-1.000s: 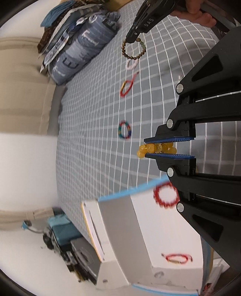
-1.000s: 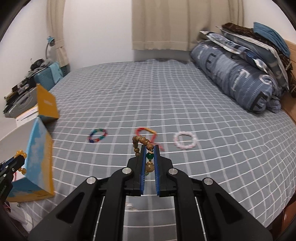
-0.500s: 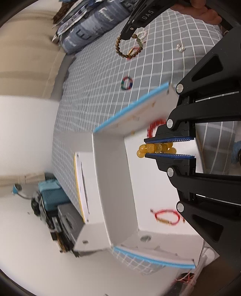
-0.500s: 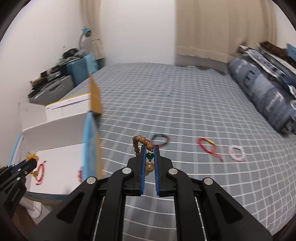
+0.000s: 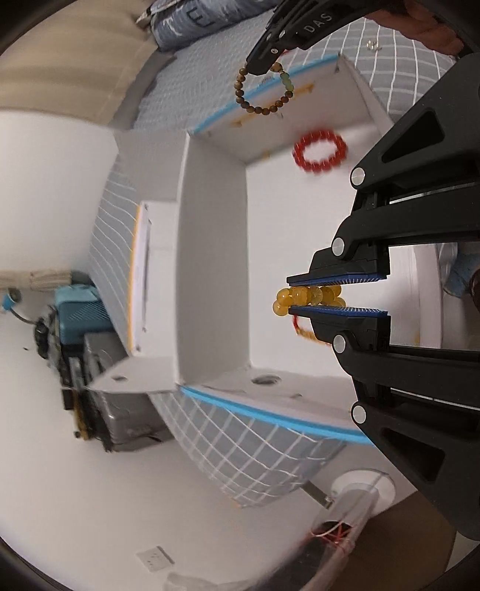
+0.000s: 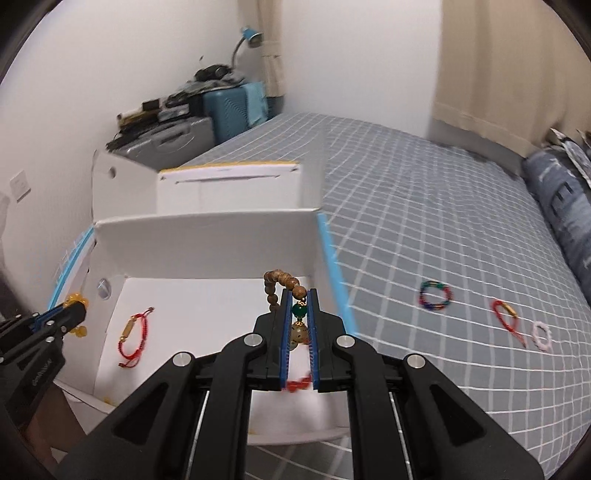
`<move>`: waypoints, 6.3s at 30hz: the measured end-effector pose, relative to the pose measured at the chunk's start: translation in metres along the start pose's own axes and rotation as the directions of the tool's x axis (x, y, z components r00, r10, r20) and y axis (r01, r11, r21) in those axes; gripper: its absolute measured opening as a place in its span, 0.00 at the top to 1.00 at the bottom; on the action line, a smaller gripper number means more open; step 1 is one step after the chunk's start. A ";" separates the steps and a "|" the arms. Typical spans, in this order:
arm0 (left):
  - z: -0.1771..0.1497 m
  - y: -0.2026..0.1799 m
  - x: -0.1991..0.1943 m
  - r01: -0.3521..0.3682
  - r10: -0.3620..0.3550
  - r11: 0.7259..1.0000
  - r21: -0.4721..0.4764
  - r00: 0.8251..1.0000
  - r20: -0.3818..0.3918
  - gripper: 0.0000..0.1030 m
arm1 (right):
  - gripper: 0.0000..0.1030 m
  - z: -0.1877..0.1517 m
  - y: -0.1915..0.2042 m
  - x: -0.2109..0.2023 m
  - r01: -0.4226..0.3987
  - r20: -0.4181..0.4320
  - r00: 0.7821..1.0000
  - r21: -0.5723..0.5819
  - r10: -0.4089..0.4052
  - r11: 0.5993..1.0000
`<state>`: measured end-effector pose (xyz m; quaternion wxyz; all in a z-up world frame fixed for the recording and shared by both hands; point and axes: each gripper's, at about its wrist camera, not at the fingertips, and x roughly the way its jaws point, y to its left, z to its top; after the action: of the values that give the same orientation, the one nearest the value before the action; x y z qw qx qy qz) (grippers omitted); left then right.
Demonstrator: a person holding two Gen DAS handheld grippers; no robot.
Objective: Organize jewelry
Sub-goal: 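Lift both held items and carry them toward the white box, then lower both items into the box and open both tools, then withdraw both tools from the box toward the bracelets on the bed, then grasp the pink-white bead bracelet with the right tool while the left grasps the multicolour bracelet, then lift both bracelets and carry them over the white box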
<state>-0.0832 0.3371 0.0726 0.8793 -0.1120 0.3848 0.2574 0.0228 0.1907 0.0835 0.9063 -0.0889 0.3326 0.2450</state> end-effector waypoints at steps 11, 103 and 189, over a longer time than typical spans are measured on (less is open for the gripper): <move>-0.013 0.019 0.049 -0.016 0.013 1.000 -0.022 0.991 -0.136 0.91 | 0.93 -0.018 0.042 0.051 -0.011 -0.152 0.988 -0.039 0.005 0.999; 0.009 -0.416 0.220 0.221 -0.176 0.927 0.303 0.970 -0.168 0.06 | 0.08 -0.118 -0.473 0.104 0.408 -0.376 0.884 0.336 -0.276 0.849; 0.030 -0.392 0.122 0.343 -0.325 0.882 0.324 0.939 -0.112 0.91 | 0.89 -0.074 -0.426 0.048 0.394 -0.208 0.917 0.320 -0.342 0.862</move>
<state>0.2158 0.0633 0.0029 0.9057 -0.0309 0.4218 0.0291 0.2274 -0.1827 -0.0047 0.9109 -0.0033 0.4126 -0.0038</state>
